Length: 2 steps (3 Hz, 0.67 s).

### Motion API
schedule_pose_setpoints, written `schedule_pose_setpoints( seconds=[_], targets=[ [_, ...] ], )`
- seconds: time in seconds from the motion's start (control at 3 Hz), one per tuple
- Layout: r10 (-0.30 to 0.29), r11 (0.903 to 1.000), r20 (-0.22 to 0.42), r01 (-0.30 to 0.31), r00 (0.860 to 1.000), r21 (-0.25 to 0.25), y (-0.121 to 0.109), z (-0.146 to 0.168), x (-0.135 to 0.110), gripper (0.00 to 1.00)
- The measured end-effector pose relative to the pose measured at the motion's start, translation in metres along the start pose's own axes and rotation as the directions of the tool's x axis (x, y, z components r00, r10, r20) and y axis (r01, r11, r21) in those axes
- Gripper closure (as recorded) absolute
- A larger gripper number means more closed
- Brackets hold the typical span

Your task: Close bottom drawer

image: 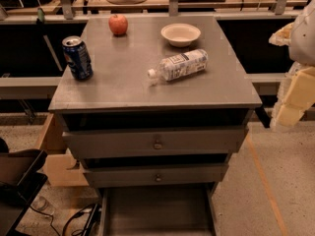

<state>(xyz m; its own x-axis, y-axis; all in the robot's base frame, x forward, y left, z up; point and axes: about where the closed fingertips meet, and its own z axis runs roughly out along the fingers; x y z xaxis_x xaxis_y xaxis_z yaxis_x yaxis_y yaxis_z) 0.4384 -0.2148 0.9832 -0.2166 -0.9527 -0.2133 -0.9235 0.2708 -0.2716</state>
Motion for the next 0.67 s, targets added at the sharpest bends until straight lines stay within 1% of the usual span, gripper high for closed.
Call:
schedule_pose_setpoints(
  seconds=[0.33, 0.67],
  targets=[
    [0.0, 1.0, 0.0, 0.0, 1.0, 0.0, 0.0, 0.0, 0.0, 0.0],
    [0.014, 0.9992, -0.015, -0.015, 1.0, -0.038, 0.018, 0.02, 0.021, 0.0]
  ],
)
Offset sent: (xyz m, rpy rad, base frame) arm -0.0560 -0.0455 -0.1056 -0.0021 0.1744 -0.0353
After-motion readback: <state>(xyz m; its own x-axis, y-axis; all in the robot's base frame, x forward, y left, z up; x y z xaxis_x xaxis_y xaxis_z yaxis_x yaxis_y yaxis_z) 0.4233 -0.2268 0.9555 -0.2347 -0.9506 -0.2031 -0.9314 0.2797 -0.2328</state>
